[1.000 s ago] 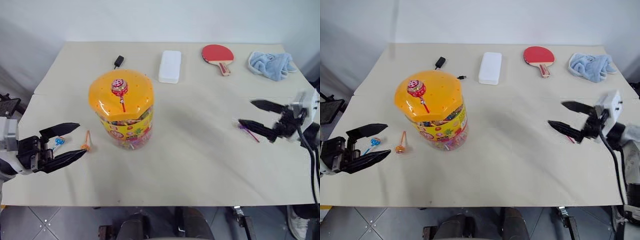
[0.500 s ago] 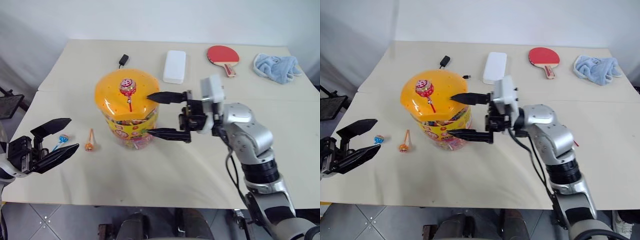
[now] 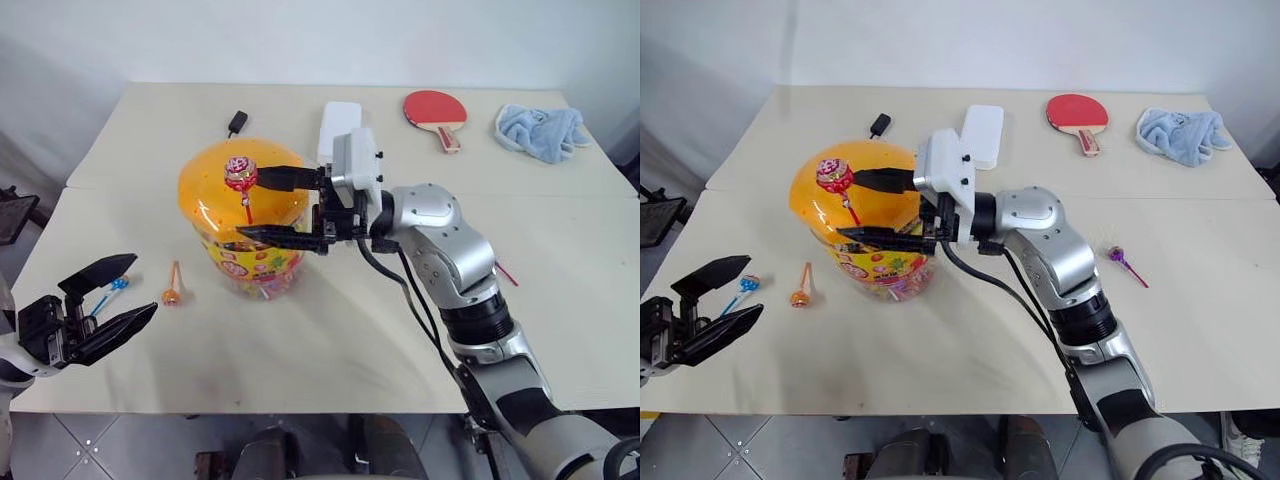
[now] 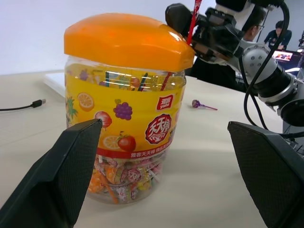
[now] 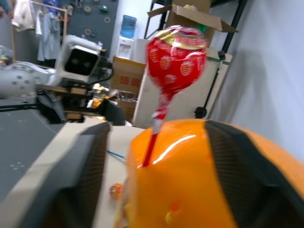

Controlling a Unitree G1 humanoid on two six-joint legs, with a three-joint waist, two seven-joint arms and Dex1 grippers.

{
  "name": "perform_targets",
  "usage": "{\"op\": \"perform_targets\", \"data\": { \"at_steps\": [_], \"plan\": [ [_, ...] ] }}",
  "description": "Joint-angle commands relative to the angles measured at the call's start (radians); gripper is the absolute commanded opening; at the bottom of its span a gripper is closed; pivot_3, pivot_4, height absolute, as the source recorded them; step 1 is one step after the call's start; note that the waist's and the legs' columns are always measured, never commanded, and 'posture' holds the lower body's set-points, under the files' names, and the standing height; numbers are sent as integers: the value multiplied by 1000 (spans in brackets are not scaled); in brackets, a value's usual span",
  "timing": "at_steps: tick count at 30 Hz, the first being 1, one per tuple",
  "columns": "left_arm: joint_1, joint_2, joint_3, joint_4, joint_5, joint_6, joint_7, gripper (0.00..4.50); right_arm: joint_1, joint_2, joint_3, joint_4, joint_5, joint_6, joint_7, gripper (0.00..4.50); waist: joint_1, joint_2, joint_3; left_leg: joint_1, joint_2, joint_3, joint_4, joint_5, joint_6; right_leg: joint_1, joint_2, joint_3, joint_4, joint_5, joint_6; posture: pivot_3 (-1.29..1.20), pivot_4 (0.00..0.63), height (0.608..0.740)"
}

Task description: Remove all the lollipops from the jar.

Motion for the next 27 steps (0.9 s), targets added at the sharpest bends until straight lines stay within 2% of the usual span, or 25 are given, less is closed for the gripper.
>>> {"op": "perform_targets", "data": {
  "at_steps": [1,6,10,14,17,19,23,25,27],
  "plan": [
    [15,0,35,2,3,-26,7,4500,-3,8,18,-22,3,23,4,1702,-1,0,0,0,0,0,0,0,0,0,0,0,0,0,0,0,150,740],
    [-4,10,28,-2,-12,-24,19,4500,-16,16,-34,-14,50,52,-2,27,-5,0,0,0,0,0,0,0,0,0,0,0,0,0,0,0,150,740],
    [-38,10,23,-26,-45,-8,35,4500,-32,16,-147,3,183,65,41,27,-1,0,0,-1,0,-1,0,0,0,0,-1,0,0,0,0,0,150,740],
    [-67,26,5,-58,-73,18,36,4500,-60,-74,-300,20,329,138,69,27,10,0,0,-1,-1,-2,0,0,0,0,-1,-1,0,0,0,0,150,740],
    [-83,54,-33,-86,-51,21,20,4500,-72,-249,-397,70,363,258,57,27,12,0,0,-1,-1,-2,-1,-1,1,0,-2,-1,-1,0,0,0,150,740],
    [-88,68,-62,-104,-36,21,15,4500,-49,-383,-402,119,302,281,80,27,13,0,0,-2,-1,-2,-1,-1,1,0,-2,-1,-2,0,0,0,150,740],
    [-130,77,-158,-134,9,6,12,4500,159,-698,-324,183,60,257,110,27,19,0,0,-2,-1,-2,-2,-1,2,1,-2,-2,-5,0,0,0,150,740],
    [-148,77,-200,-136,33,-2,4,4500,293,-812,-286,172,-54,264,68,27,18,0,0,-2,-2,-1,-3,-1,2,1,-2,-2,-6,0,0,0,150,740],
    [-150,81,-227,-133,55,-10,-14,4500,432,-881,-300,128,-93,273,60,27,15,2,1,-3,-1,1,-3,-1,2,1,-2,-1,-7,0,0,0,150,740]
  ]
}}
